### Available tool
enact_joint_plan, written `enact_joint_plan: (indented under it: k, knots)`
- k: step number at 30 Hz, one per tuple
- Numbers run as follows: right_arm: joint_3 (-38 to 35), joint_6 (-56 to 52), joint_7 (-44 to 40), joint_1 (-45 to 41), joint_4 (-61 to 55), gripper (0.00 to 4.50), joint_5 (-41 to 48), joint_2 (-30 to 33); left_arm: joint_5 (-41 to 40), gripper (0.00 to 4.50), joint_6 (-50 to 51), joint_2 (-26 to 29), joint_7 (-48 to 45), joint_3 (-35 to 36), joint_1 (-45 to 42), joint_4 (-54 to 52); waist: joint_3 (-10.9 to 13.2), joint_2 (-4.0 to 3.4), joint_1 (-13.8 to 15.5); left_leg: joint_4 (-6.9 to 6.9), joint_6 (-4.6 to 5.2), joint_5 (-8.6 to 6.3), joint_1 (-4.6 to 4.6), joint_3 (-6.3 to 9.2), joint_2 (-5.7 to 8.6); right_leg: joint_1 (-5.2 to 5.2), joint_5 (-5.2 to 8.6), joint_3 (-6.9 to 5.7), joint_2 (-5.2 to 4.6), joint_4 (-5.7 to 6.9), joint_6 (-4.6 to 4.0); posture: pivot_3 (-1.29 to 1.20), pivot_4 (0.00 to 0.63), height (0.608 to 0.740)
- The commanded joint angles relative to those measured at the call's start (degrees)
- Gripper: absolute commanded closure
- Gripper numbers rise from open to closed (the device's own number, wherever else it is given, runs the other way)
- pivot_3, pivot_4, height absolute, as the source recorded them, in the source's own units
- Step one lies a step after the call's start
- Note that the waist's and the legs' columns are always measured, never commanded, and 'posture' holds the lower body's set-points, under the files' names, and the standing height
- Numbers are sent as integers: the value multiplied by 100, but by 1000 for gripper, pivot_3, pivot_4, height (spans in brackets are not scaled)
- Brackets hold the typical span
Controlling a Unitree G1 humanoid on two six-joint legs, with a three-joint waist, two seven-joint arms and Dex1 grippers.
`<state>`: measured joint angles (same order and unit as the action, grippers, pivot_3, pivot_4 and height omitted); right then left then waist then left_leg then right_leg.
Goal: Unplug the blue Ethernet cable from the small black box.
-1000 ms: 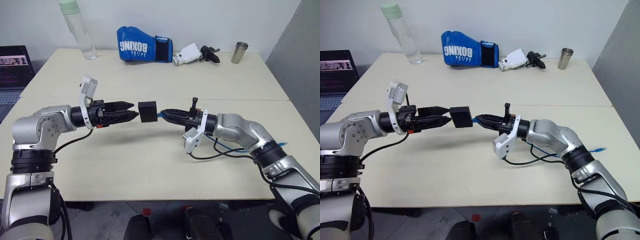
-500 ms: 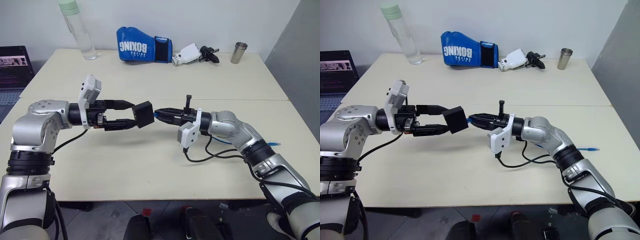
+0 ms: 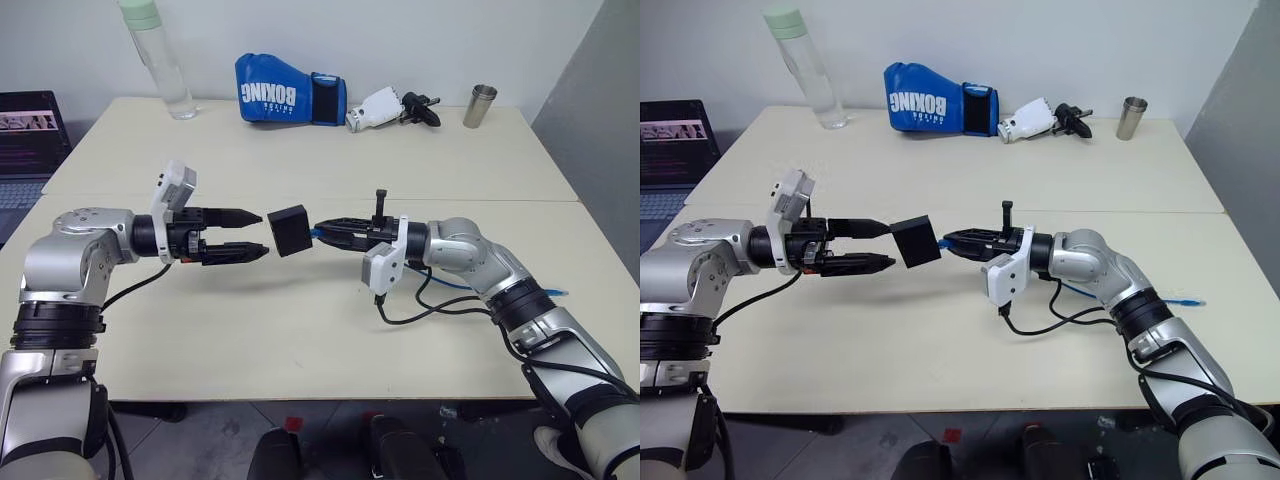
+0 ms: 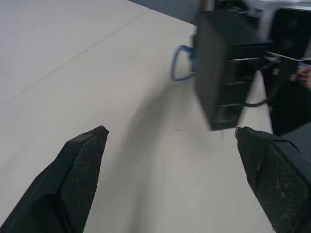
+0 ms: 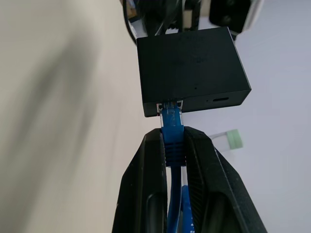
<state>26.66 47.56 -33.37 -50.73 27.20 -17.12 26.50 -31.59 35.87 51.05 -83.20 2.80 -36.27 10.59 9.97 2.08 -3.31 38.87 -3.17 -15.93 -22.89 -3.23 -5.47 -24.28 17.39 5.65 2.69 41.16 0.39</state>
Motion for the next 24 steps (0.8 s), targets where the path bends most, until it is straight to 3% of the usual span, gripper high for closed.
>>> enact_joint_plan:
  k: [1, 5, 13, 24]
  knots:
    - [-257, -331, -231, -69, -116, 4275, 280, 28, -5, 0, -233, 231, -40, 309, 121, -108, 0, 0, 0, 0, 0, 0, 0, 1, -2, 0, 0, -1, 0, 0, 0, 0, 150, 740]
    - [-310, -420, -390, -47, -112, 4275, 308, 70, 19, 0, -327, 244, 24, 370, 196, -35, 0, 0, 1, 0, 6, -3, 2, 2, -1, 0, 1, -3, 1, 3, -2, 0, 150, 740]
    - [-360, -509, -486, -26, -356, 4275, 361, -28, -286, 0, 64, -603, 744, 454, -189, 91, 0, 0, 31, 6, 7, -4, 0, 1, 2, 2, 1, -4, -1, 4, -2, 0, 150, 740]
    - [-379, -619, -527, 70, -604, 4275, 329, -56, -343, 0, 430, -957, 897, 160, -343, 40, 0, 0, 5, 4, 0, 0, 1, 5, 0, 2, 1, -5, 0, 5, -2, 0, 150, 740]
